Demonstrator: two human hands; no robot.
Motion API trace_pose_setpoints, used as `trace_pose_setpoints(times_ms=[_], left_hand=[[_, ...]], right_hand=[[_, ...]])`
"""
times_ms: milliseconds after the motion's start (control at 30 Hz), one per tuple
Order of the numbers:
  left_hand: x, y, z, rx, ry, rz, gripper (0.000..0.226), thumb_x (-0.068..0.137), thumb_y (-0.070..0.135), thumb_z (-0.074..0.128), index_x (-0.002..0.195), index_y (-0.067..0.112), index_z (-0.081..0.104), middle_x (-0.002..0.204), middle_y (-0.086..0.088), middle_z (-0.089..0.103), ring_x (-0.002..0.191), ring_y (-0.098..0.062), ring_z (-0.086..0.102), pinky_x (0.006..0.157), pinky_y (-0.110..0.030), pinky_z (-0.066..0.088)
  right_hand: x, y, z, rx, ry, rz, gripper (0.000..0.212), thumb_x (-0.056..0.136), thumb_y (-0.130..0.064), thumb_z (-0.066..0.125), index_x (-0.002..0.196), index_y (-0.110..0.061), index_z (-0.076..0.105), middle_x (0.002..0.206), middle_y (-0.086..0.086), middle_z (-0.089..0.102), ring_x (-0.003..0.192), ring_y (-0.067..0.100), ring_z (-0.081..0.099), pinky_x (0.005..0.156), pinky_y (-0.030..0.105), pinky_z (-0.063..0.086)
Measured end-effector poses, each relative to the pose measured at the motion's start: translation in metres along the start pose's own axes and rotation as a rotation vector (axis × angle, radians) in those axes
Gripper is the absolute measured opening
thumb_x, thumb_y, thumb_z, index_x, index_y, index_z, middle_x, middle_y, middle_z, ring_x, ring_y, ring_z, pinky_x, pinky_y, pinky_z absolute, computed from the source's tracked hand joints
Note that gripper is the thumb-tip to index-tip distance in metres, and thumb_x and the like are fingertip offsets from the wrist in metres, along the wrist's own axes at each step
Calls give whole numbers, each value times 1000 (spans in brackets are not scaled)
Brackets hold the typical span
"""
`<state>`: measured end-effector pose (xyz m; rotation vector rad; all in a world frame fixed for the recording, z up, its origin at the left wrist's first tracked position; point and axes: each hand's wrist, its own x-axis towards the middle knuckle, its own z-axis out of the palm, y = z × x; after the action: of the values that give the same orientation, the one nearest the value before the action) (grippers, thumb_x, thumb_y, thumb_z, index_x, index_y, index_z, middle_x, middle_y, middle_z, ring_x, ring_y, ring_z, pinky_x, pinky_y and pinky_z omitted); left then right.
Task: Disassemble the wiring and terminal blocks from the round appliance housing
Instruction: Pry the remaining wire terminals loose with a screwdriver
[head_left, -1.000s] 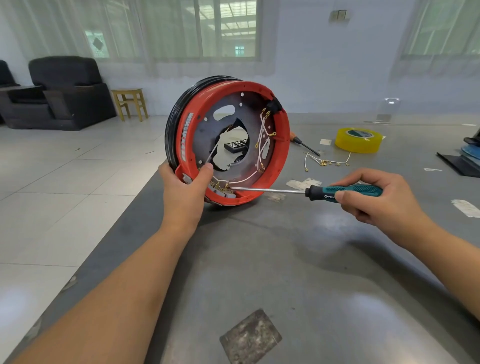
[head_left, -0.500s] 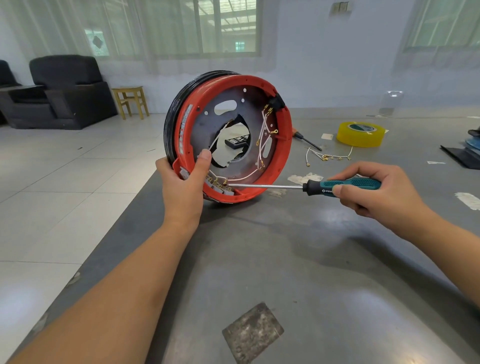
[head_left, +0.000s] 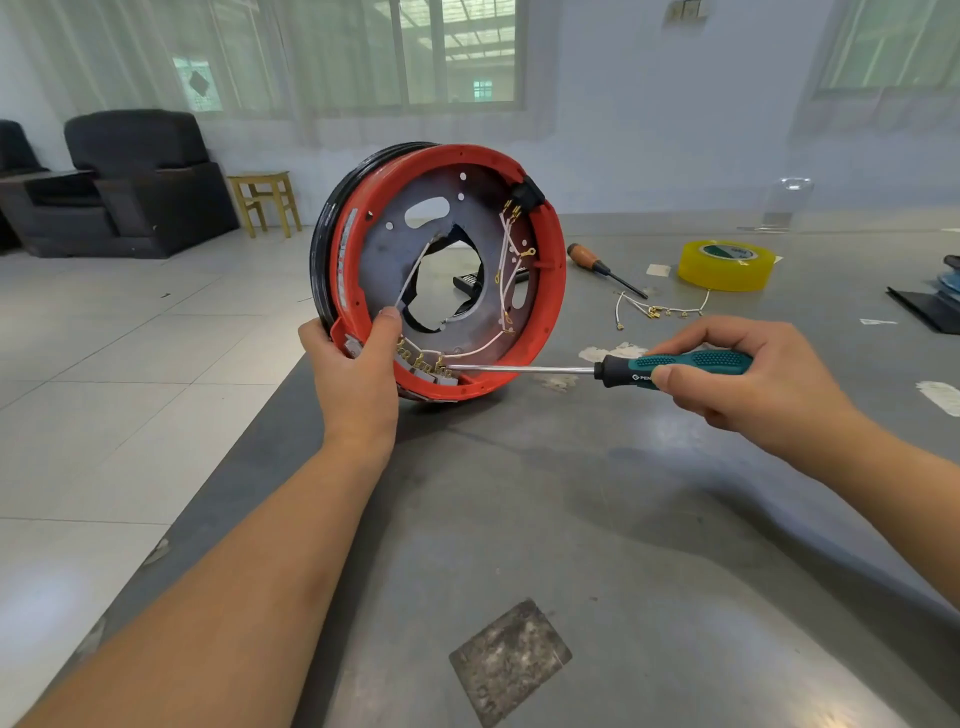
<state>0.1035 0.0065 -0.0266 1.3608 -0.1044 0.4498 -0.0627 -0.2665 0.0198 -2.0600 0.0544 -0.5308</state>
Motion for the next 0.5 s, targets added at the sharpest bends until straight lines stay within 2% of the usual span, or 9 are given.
trace_pose_setpoints(times_ms=[100,233,333,500], left_hand=[[2,-1,-1,-3,-28,-3,48,65,61,68,102,37,50,90,16,61,80,0,63,80,-28,57],[3,-3,-1,-4,-50,14,38,74,51,69,105,39,50,95,15,62,86,-3,65,87,-32,59],[4,-5,-1,-17,-42,16,34,79,45,68,106,37,51,92,15,61,84,-4,63,89,-35,60],[6,-7,-1,-20,-59,19,34,79,44,69,108,39,51,78,30,62,78,5,63,85,-30,59]], right_hand=[[3,2,-1,74,-12,65,14,81,-18,79,83,-32,79,60,4,67,53,13,56,50,24,48],[4,6,0,138,0,96,15,83,-12,78,82,-27,79,57,6,62,50,16,50,46,21,43],[5,7,-2,172,8,111,14,84,-10,76,81,-24,78,54,7,59,46,14,46,42,19,39],[6,9,-4,199,-15,141,12,86,-10,76,83,-21,78,54,10,57,44,15,42,39,19,35]])
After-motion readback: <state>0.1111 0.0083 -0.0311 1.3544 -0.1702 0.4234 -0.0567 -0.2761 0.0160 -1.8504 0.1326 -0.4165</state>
